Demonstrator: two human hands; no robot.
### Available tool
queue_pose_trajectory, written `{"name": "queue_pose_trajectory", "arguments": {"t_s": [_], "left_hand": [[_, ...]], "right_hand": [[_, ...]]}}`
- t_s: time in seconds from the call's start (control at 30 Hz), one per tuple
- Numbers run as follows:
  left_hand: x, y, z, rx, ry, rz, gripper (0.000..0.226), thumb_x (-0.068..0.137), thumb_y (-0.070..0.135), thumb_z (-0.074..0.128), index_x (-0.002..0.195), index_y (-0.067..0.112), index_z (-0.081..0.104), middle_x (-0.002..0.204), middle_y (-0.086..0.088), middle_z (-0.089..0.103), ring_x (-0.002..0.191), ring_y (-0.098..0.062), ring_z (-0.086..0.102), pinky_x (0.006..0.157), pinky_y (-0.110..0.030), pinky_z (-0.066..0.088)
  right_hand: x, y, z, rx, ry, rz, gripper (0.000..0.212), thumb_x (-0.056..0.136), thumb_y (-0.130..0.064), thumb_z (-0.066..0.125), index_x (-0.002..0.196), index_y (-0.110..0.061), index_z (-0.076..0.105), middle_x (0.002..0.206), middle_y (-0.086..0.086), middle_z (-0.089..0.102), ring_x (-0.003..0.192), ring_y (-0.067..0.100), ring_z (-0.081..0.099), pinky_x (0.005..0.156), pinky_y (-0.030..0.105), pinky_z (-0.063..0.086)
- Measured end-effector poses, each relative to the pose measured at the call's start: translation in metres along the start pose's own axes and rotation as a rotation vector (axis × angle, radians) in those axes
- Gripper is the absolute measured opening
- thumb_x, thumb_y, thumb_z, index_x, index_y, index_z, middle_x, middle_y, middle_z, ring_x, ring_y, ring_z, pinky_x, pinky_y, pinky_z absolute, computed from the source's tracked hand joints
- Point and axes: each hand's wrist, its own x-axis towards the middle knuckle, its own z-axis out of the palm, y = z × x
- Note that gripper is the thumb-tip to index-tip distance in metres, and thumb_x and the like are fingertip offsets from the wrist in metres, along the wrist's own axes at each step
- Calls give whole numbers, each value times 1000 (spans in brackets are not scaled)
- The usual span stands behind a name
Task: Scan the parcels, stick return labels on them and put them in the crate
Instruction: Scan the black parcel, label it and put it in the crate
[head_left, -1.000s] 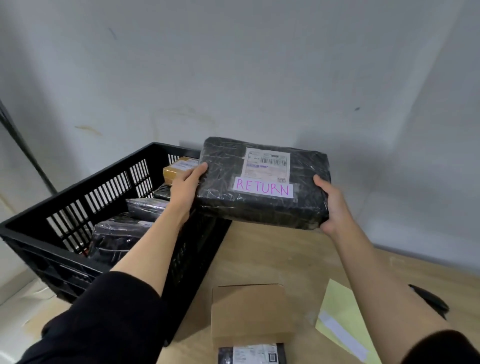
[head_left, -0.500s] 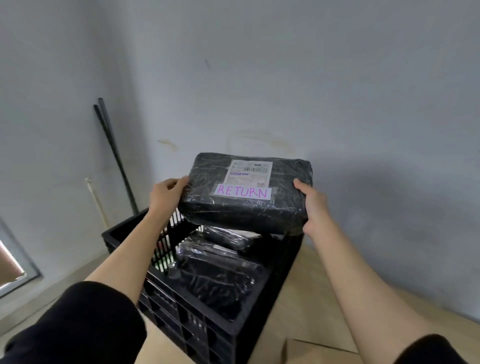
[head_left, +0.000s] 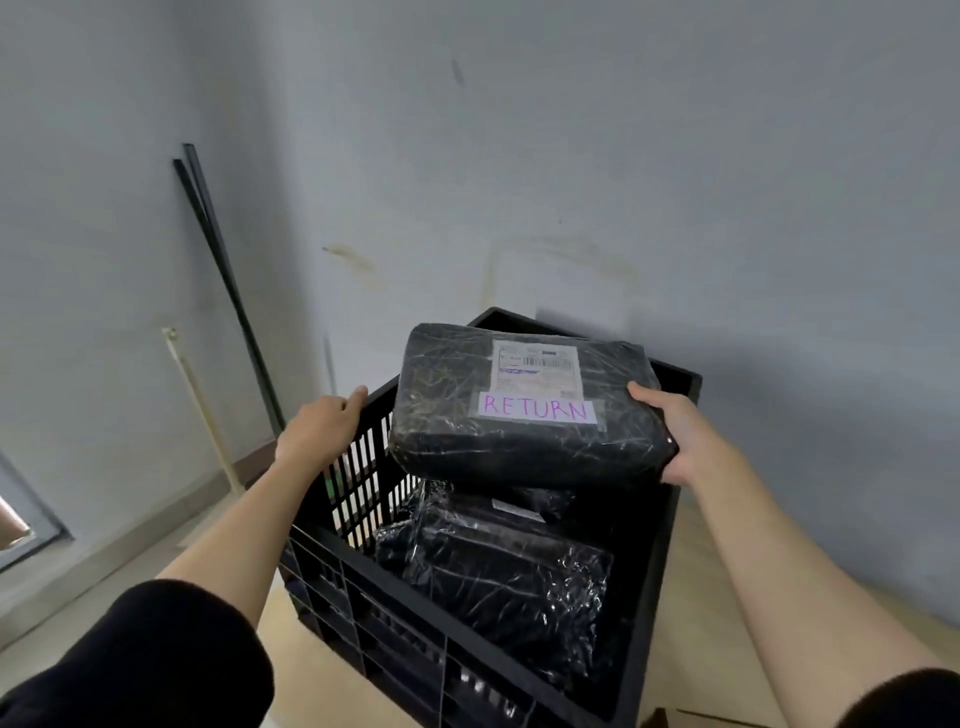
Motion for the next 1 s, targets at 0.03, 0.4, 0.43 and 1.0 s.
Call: {"name": "queue_pose_trajectory", "arguments": {"t_s": [0.03, 0.4, 0.43, 1.0], "left_hand": [[1, 0, 1, 0, 19, -10, 67, 97, 57, 20, 93, 7, 64, 100, -18, 65, 82, -29, 57, 71, -36, 41], [8, -8, -10, -427, -180, -60, 70, 91, 65, 35, 111, 5, 66, 127, -16, 56, 109, -28, 53, 94, -34, 34], [7, -8, -8, -382, -147, -35, 69, 92, 63, 35, 111, 3, 65, 125, -17, 58, 107, -29, 54, 92, -34, 36], [-3, -7, -2, -96, 13, 67, 37, 99, 39, 40, 115, 16, 63, 96, -5, 65, 85, -25, 58, 72, -33, 42]], "right_hand": [[0, -2, -1, -3, 0, 2, 40, 75, -29, 77, 109, -9, 69, 103, 13, 73, 92, 29, 70, 90, 45, 54], [17, 8, 18, -111, 316, -194, 40, 64, -30, 84, 94, -10, 67, 102, 11, 71, 85, 28, 70, 77, 39, 58], [18, 11, 18, -235, 413, -284, 44, 65, -38, 83, 96, -10, 68, 103, 9, 70, 89, 27, 68, 79, 36, 55], [-8, 61, 85, -1495, 36, -1067, 76, 75, -85, 11, 140, -51, 34, 156, -12, 29, 147, 12, 16, 115, 59, 1]]}}
